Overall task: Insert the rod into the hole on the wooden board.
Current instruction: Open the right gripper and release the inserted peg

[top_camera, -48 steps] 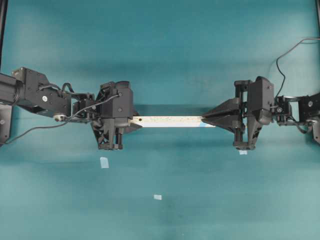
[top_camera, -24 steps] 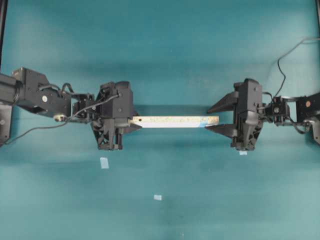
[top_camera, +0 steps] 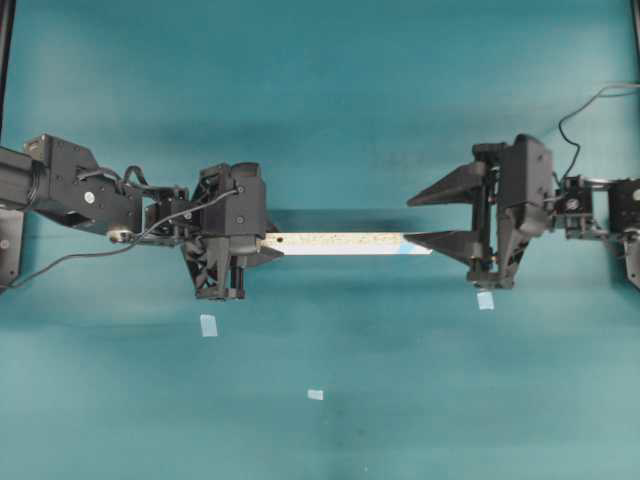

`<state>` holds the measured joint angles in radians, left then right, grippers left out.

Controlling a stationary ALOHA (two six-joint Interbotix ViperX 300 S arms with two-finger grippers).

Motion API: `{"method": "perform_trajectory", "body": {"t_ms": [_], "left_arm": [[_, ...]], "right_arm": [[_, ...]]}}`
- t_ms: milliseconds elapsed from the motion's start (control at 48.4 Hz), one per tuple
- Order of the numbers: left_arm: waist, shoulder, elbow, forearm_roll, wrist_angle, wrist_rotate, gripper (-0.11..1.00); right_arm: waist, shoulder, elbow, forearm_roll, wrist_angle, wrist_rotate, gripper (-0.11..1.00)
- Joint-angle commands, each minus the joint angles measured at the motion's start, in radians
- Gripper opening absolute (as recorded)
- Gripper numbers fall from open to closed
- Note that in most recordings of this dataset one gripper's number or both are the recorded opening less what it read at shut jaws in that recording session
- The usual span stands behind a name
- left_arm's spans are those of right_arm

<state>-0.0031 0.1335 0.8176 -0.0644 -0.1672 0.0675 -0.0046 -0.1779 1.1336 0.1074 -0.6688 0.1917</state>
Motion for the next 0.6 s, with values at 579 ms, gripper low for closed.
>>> {"method": "perform_trajectory", "body": {"t_ms": [579], "left_arm": [[0.0,-0.012,-0.014,-0.002,0.021,-0.003,0.49]], "right_arm": [[-0.029,-0.06,-0.015,0.002,0.089,-0.009,0.65]]}}
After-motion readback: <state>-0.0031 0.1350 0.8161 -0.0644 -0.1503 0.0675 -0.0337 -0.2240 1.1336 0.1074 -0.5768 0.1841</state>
